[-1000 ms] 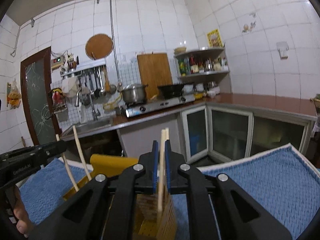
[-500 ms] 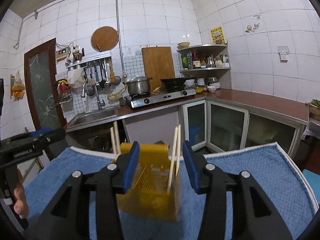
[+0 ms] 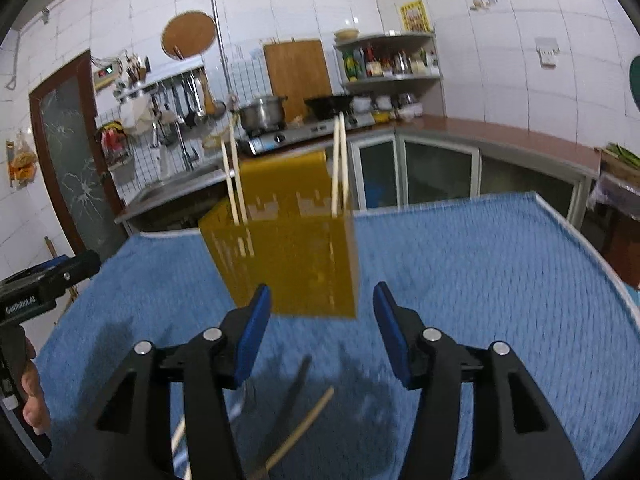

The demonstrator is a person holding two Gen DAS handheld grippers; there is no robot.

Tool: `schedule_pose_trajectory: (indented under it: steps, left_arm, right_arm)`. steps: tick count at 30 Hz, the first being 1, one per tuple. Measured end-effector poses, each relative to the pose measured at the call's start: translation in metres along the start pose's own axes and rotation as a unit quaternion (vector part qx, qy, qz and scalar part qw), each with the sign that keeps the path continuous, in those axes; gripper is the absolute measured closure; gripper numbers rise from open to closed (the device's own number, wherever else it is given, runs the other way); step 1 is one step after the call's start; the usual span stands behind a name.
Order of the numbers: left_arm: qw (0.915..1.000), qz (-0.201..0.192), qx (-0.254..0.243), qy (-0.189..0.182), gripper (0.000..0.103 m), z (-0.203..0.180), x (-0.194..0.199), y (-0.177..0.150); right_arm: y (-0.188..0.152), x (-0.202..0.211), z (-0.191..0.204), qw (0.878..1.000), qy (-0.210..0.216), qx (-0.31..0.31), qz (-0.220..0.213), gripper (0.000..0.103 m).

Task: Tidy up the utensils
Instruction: 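Lower the left tool onto a chopstick while the right tool grasps another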

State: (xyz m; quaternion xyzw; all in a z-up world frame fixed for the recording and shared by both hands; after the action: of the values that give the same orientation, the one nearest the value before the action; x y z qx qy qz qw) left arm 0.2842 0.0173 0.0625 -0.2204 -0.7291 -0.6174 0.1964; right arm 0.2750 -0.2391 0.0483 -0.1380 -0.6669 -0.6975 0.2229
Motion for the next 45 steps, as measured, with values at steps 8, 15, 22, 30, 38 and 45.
schedule_pose_trajectory:
  steps: [8, 15, 22, 30, 38, 45]
  left_arm:
    - [0.9979, 0.064, 0.006, 0.004, 0.015, 0.007, -0.035, -0.044]
    - [0.9943, 0.107, 0.000, 0.001, 0.015, -0.001, -0.057, -0.068]
    - [0.9896, 0.144, 0.003, -0.002, 0.015, -0.008, -0.076, -0.087]
    - [0.9865, 0.164, -0.001, -0.002, 0.015, -0.019, -0.090, -0.095]
    - [0.9846, 0.173, -0.024, 0.000, 0.033, -0.032, -0.097, -0.101]
    - [0.9819, 0.184, -0.043, 0.003, 0.055, -0.041, -0.103, -0.101]
  right_arm:
    - [-0.043, -0.021, -0.004, 0.998, -0.020, -0.017, 0.058, 0.050]
    - [-0.061, -0.032, -0.006, 0.995, -0.034, -0.025, 0.090, 0.050]
    - [-0.073, -0.049, -0.001, 0.991, -0.036, -0.022, 0.127, 0.050]
    - [-0.080, -0.055, 0.006, 0.987, -0.029, -0.026, 0.154, 0.050]
    - [-0.089, -0.057, 0.017, 0.983, -0.032, -0.020, 0.179, 0.059]
    - [-0.086, -0.063, 0.028, 0.980, -0.037, 0.001, 0.197, 0.088]
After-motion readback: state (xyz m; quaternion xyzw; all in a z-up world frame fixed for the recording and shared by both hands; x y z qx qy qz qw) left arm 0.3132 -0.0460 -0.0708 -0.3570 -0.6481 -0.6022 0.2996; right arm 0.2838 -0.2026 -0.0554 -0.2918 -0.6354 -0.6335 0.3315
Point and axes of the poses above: each gripper's, at about its wrist camera, not at the fingertips, and x roughly against the way its jaws point, z to its left, y to its top, the point moved 5 cm from there along -x, roughly the way its jaws point, and after that the axes turned 9 degrees about x, right-handed, at the moved point
